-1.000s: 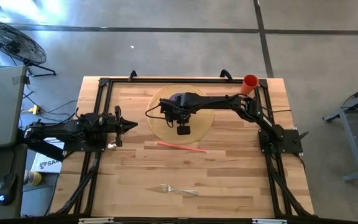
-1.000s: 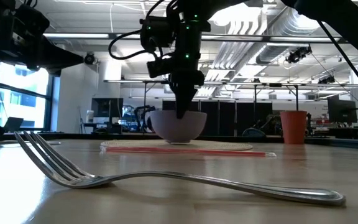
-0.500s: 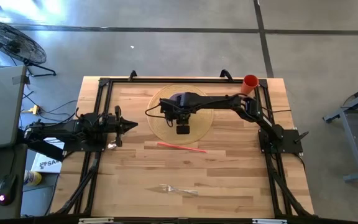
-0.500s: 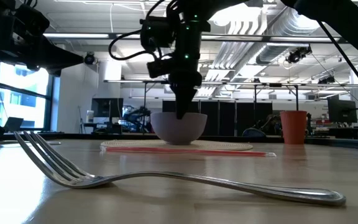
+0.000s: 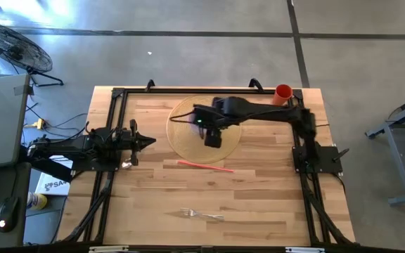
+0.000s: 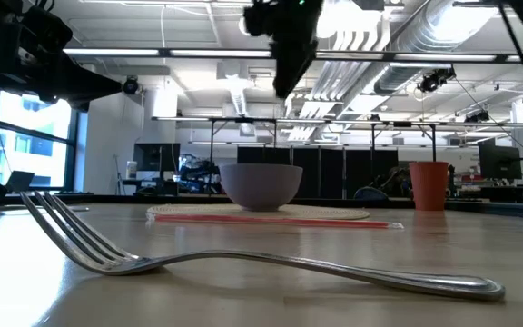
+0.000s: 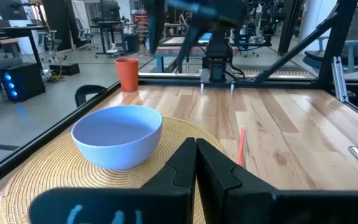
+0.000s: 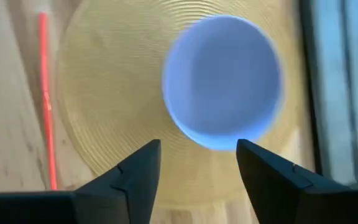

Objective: Pick & Place Utensil
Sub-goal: Put the orange cup on the brown mat to the top right of the purple bowl

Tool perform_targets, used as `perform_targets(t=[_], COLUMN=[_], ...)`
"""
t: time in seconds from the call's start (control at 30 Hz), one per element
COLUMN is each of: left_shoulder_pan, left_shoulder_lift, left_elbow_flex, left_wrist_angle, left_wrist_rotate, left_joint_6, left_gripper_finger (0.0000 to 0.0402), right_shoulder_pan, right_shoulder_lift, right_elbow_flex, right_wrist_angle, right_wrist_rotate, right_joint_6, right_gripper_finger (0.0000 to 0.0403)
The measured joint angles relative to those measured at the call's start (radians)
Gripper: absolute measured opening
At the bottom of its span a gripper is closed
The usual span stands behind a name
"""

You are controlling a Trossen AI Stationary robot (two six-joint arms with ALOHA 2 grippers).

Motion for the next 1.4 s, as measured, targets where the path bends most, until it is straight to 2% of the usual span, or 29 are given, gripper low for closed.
perform_targets(t=[0.1,0.23,0.37,0.5,0.6,0.7,0.87,1.07,1.4], left_shoulder_pan=[0.000,0.000,0.000,0.000,0.000,0.000,0.000,0.000,0.000], left_shoulder_lift=[0.000,0.000,0.000,0.000,0.000,0.000,0.000,0.000,0.000], left_elbow_flex=[0.000,0.000,0.000,0.000,0.000,0.000,0.000,0.000,0.000], left_wrist_angle=[0.000,0.000,0.000,0.000,0.000,0.000,0.000,0.000,0.000], left_wrist_rotate=[0.001,0.001,0.002,0.002,0.002,0.002,0.001,0.002,0.003], left_joint_6=[0.000,0.000,0.000,0.000,0.000,0.000,0.000,-0.010,-0.026], left_gripper_finger=[0.0007,0.0007,0.0007,0.0007,0.0007,0.0007,0.0007,0.0007,0.0007], right_shoulder_pan=[0.000,-0.020,-0.057,-0.113,-0.169,-0.239,-0.362,-0.488,-0.618], right_shoulder_lift=[-0.090,-0.248,-0.431,-0.608,-0.698,-0.764,-0.815,-0.813,-0.812], right_elbow_flex=[-0.100,-0.337,-0.623,-0.870,-1.014,-1.127,-1.290,-1.426,-1.529], right_wrist_angle=[-0.017,0.012,0.144,0.308,0.335,0.357,0.451,0.723,1.021], right_wrist_rotate=[0.060,0.124,0.150,0.225,0.282,0.329,0.374,0.365,0.457], right_joint_6=[0.085,0.213,0.334,0.557,0.613,0.771,0.914,0.908,0.819], right_gripper_finger=[0.0227,0.0261,0.0306,0.0354,0.0383,0.0398,0.0398,0.0397,0.0397])
